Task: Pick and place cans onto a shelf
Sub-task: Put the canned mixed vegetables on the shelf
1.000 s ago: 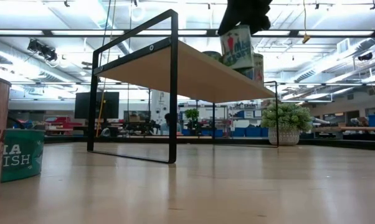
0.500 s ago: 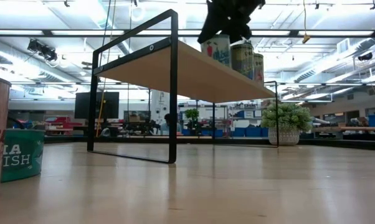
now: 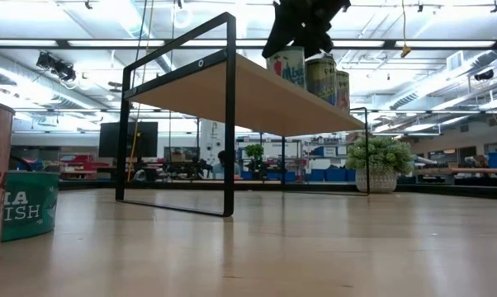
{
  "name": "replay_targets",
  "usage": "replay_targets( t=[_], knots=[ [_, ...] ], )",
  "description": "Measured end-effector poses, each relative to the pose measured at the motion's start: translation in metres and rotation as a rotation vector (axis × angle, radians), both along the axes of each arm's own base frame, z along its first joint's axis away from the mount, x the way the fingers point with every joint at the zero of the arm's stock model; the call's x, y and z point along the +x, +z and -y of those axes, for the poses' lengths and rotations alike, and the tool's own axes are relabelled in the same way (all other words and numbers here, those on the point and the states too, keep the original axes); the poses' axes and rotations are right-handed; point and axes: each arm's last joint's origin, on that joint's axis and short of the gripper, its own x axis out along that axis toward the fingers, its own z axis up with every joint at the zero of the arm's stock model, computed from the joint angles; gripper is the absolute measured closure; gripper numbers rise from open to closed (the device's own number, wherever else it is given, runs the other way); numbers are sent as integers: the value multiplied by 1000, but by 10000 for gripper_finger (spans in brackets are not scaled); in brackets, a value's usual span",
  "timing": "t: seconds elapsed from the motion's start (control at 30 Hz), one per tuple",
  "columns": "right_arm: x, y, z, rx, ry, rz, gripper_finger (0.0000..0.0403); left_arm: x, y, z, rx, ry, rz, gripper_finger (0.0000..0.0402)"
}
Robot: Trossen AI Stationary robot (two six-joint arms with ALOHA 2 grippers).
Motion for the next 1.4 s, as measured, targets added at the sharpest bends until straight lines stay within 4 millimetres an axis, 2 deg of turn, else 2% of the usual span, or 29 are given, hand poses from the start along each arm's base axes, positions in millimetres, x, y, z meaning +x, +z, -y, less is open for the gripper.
replay_targets(
  t=[0.37,0.67,1.0,1.4],
  knots=[
    [-12,10,-6,32,-10,-42,110,-1,-1,0,13,-6,-19,230],
    [-18,8,-28,13,-6,-44,110,-3,-4,-1,21,-2,-56,230],
    [-13,2,-16,18,-47,16,108,-3,-4,-2,38,-14,-55,230],
    [-12,1,-7,-14,-33,-14,62,-3,-4,-2,37,-13,-51,230]
  ],
)
